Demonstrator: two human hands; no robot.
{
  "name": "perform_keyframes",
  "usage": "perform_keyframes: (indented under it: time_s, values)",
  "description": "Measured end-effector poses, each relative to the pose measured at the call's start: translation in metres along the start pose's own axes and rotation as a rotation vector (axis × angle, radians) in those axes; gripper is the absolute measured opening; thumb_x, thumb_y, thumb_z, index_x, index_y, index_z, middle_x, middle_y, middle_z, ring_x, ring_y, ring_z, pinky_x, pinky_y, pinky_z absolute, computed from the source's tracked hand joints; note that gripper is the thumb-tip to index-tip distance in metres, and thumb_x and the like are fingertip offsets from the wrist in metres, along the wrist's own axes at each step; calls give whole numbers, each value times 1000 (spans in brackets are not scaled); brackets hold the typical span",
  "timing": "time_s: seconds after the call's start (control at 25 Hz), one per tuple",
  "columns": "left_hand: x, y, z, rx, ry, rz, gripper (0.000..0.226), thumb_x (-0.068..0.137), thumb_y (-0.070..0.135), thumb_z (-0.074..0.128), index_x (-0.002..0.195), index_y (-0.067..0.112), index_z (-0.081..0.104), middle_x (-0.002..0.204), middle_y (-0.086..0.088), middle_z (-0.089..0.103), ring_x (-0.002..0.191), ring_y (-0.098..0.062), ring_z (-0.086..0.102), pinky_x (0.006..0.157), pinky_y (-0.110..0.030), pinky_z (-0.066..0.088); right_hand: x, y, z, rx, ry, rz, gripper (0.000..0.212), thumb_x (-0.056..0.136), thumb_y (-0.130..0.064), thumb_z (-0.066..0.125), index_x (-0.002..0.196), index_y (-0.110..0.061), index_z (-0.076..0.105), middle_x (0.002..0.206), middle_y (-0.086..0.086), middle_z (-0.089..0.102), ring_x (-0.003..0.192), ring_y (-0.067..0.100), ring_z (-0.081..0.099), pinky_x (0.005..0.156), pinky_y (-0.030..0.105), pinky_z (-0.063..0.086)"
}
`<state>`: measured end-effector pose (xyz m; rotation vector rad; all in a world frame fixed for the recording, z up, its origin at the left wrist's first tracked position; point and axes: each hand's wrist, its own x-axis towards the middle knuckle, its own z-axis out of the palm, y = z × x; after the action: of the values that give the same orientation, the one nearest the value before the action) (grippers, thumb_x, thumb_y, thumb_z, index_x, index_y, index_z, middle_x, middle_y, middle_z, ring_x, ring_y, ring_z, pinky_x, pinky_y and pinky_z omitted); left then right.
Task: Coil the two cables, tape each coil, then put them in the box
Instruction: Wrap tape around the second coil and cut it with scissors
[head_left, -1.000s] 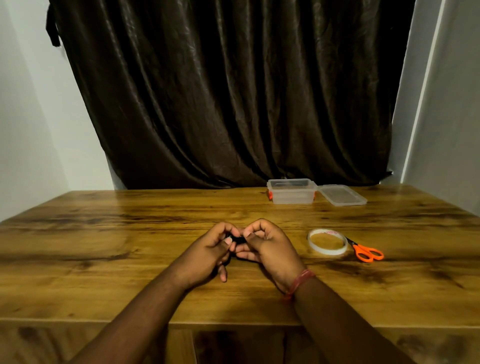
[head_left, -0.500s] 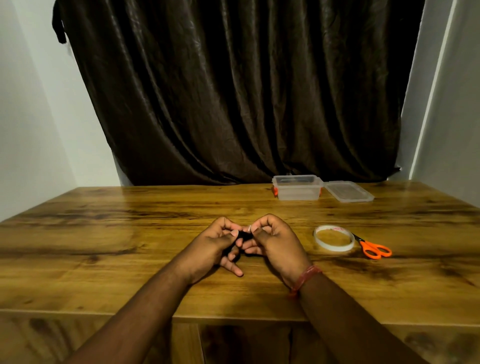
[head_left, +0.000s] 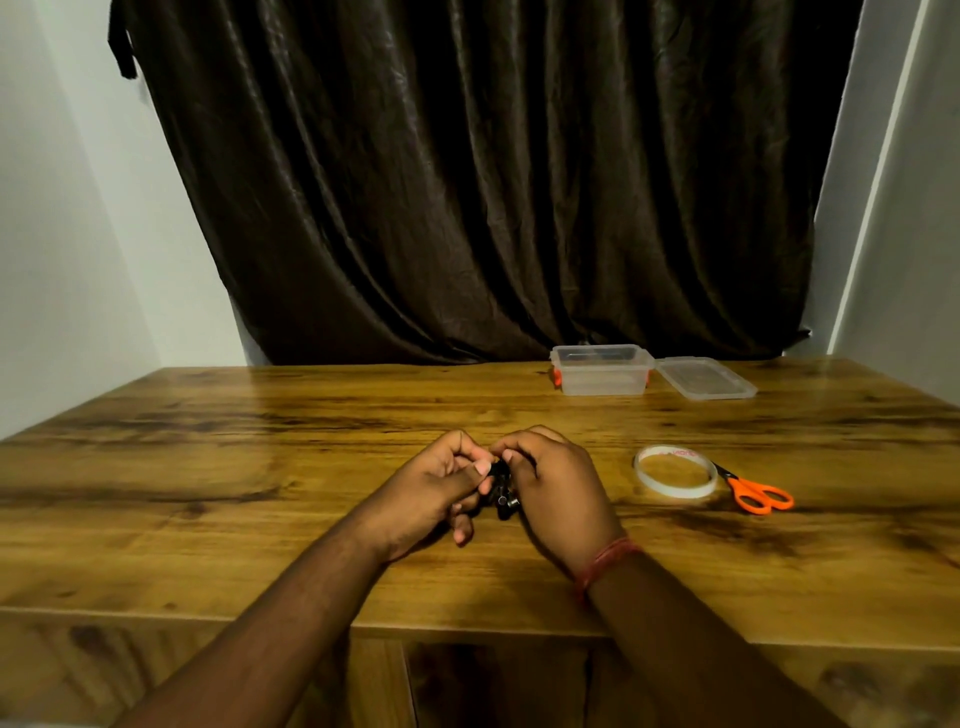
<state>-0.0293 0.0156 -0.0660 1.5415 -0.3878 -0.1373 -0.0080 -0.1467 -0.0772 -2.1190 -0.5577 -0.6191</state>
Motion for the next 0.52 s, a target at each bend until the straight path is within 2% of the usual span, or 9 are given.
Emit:
perform_keyframes:
  time_s: [0.12, 0.24, 0.32, 0.52]
  values:
    - [-1, 0, -2, 17, -29, -8, 2, 100, 8, 48, 102, 8, 47, 73, -3, 55, 47, -8, 33, 39, -22, 35, -2, -1, 0, 14, -80, 0, 24, 95, -8, 52, 98, -19, 72, 99, -5, 67, 91, 9, 58, 76, 17, 42]
    - [-2, -1, -4, 64, -46, 6, 5, 100, 10, 49, 105, 7, 48, 74, -3, 56, 47, -7, 33, 38, -22, 35, -1, 0, -2, 60, -91, 44, 21, 95, -9, 53, 97, -18, 72, 96, -3, 70, 89, 11, 61, 77, 24, 47]
    - [-3, -2, -4, 114, -35, 25, 5, 101, 11, 48, 104, 7, 48, 75, -4, 56, 47, -6, 35, 39, -22, 35, -1, 0, -2, 41, -100, 44, 21, 95, -10, 53, 96, -20, 72, 96, -4, 69, 89, 11, 60, 76, 24, 47]
    - [-1, -5, -5, 191, -25, 51, 2, 102, 11, 47, 102, 9, 49, 78, -7, 56, 48, -6, 38, 39, -23, 36, -1, 0, -2, -16, -64, 27, 23, 95, -7, 52, 94, -20, 71, 93, -3, 68, 84, 10, 60, 65, 8, 39]
